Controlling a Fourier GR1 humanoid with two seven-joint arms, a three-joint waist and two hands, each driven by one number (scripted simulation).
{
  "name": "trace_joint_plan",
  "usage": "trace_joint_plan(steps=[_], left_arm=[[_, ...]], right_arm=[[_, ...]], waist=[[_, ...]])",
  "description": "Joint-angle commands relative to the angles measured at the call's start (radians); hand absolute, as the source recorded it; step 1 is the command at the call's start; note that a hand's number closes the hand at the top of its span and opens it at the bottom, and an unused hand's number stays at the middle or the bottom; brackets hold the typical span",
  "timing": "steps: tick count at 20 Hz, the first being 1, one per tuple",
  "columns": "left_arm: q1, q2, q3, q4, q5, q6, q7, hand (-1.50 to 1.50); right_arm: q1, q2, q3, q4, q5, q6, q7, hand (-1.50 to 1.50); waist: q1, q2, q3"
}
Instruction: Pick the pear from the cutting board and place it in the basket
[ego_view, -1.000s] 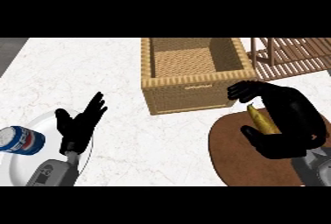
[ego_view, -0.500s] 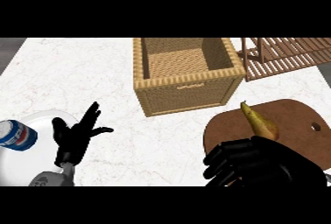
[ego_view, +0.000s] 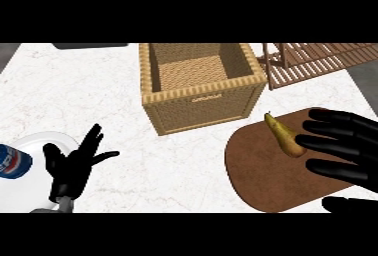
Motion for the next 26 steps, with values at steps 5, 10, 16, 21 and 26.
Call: trace_joint_plan(steps=[5, 10, 16, 21, 26], left_arm=[[0.133, 0.047, -0.006, 0.047, -0.026, 0.024, 0.051, 0.00], [0.119, 0.082, 0.002, 0.005, -0.016, 0.017, 0.103, 0.00], [0.143, 0.080, -0.013, 0.009, -0.014, 0.002, 0.071, 0.00], [0.140, 0.054, -0.033, -0.017, -0.031, 0.034, 0.092, 0.00], [0.124, 0.057, -0.028, 0.027, -0.039, 0.002, 0.056, 0.00]], right_arm=[[0.050, -0.281, -0.311, -0.069, -0.036, 0.159, 0.039, -1.50], [0.112, -0.413, -0.402, -0.043, -0.015, 0.304, 0.019, -1.50], [0.176, -0.435, -0.517, 0.021, 0.039, 0.364, -0.054, -1.50], [0.245, -0.379, -0.585, 0.022, 0.072, 0.393, -0.155, -1.50], [0.305, -0.276, -0.554, -0.022, 0.131, 0.350, -0.169, -1.50]], waist=[[-0.008, 0.010, -0.008], [-0.002, 0.015, -0.007], [0.018, 0.018, -0.005], [0.026, 0.021, -0.005], [0.042, 0.029, -0.007]])
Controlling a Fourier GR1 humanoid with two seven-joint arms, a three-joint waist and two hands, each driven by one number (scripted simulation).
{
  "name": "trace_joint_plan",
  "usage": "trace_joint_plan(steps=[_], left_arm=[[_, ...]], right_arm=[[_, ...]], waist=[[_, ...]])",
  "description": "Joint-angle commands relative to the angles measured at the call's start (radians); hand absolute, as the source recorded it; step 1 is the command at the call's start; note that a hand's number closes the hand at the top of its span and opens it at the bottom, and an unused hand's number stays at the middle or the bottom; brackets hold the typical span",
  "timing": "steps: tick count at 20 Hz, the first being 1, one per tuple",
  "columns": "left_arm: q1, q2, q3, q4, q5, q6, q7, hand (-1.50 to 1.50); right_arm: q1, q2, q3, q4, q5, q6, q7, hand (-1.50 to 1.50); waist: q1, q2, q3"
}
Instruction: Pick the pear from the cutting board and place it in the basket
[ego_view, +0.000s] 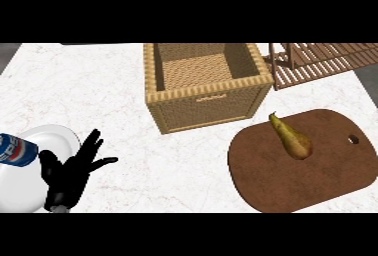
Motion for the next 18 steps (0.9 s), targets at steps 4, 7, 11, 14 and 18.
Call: trace_joint_plan(steps=[4, 7, 11, 14, 18], left_arm=[[0.016, 0.024, 0.001, 0.124, -0.036, 0.001, 0.050, 0.00], [0.084, 0.025, -0.034, 0.080, -0.066, 0.001, 0.017, 0.00], [0.022, 0.030, 0.002, 0.119, -0.047, -0.006, 0.042, 0.00], [0.024, 0.029, -0.009, 0.101, -0.045, -0.021, 0.050, 0.00], [0.033, 0.011, -0.021, 0.124, -0.060, -0.018, 0.032, 0.00]], right_arm=[[0.083, 0.120, 0.085, -0.050, 0.104, -0.042, -0.021, -1.50], [0.099, 0.156, 0.105, 0.000, 0.165, -0.087, -0.068, -1.50], [0.075, 0.198, 0.197, -0.049, 0.236, -0.119, 0.006, -1.50], [0.048, 0.194, 0.239, 0.028, 0.333, -0.157, -0.022, -1.50], [0.039, 0.251, 0.325, 0.064, 0.415, -0.202, -0.001, -1.50]], waist=[[0.031, 0.018, -0.006], [0.049, 0.018, -0.005], [0.051, 0.021, -0.007], [0.061, 0.023, -0.007], [0.059, 0.022, -0.007]])
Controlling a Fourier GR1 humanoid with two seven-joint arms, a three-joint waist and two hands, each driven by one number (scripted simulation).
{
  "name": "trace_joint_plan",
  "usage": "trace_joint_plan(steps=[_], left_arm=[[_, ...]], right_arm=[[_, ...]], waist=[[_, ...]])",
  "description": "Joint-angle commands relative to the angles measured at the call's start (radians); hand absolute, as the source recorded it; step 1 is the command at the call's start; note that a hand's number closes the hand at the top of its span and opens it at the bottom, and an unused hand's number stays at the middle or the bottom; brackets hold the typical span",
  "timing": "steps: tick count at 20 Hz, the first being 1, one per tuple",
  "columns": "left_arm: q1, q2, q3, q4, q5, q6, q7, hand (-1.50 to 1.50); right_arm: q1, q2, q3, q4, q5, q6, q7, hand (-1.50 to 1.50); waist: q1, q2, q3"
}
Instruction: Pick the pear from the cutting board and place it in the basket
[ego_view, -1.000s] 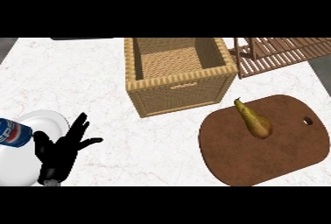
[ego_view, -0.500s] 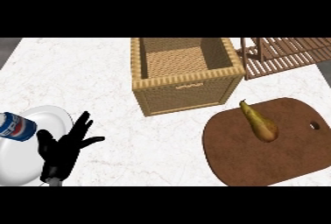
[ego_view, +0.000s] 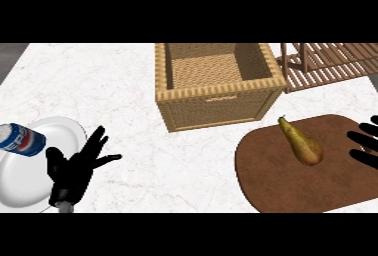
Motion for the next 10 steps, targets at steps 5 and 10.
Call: trace_joint_plan(steps=[5, 10], left_arm=[[0.028, 0.029, 0.005, 0.116, -0.043, 0.011, 0.057, 0.00], [0.042, 0.036, 0.012, 0.081, -0.041, 0.001, 0.072, 0.00]], right_arm=[[-0.041, 0.090, 0.131, 0.137, 0.150, -0.102, -0.049, -1.50], [-0.113, 0.127, 0.176, 0.168, 0.172, -0.079, -0.039, -1.50]], waist=[[-0.002, 0.010, -0.007], [0.003, 0.008, -0.008]])
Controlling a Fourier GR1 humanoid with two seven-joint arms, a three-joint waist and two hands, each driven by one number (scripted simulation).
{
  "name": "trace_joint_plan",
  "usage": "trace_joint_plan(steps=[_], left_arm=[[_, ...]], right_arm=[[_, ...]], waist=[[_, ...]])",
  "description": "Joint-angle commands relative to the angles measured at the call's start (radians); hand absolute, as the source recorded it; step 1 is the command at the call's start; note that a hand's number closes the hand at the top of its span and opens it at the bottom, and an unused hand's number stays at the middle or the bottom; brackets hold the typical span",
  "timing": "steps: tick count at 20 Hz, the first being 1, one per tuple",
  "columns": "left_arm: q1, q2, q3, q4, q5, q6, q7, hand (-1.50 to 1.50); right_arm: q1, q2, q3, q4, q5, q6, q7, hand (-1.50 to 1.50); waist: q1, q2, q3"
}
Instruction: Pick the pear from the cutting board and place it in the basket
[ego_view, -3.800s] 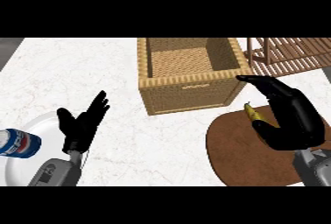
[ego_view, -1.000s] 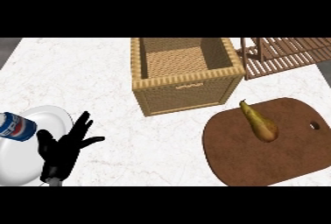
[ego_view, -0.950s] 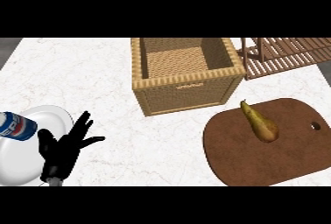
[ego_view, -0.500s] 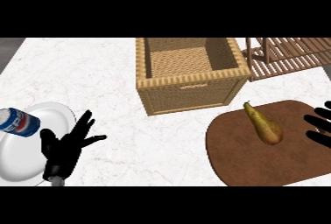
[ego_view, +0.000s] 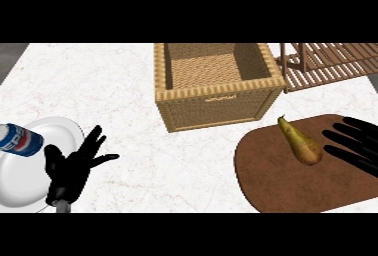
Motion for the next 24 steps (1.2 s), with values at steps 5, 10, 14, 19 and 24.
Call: trace_joint_plan(steps=[5, 10, 14, 19, 24], left_arm=[[0.040, -0.027, -0.032, 0.070, -0.055, 0.047, 0.059, 0.00], [0.091, 0.021, 0.002, 0.083, -0.050, -0.010, 0.022, 0.00], [0.031, 0.001, 0.012, 0.120, -0.053, -0.005, 0.040, 0.00], [0.103, 0.027, 0.013, 0.043, -0.049, -0.019, 0.061, 0.00], [0.116, 0.028, 0.033, 0.023, -0.034, -0.030, 0.069, 0.00]], right_arm=[[-0.098, 0.125, 0.123, 0.120, 0.127, -0.069, 0.016, -1.50], [-0.150, 0.142, 0.115, 0.112, 0.117, -0.013, 0.037, -1.50], [-0.190, 0.170, 0.131, 0.237, 0.159, -0.067, -0.027, -1.50], [-0.164, 0.183, 0.168, 0.281, 0.269, -0.113, -0.007, -1.50], [-0.182, 0.213, 0.191, 0.353, 0.350, -0.151, 0.014, -1.50]], waist=[[0.004, 0.010, -0.008], [0.003, 0.008, -0.009], [-0.002, 0.010, -0.009], [0.001, 0.008, -0.008], [0.000, 0.007, -0.008]])
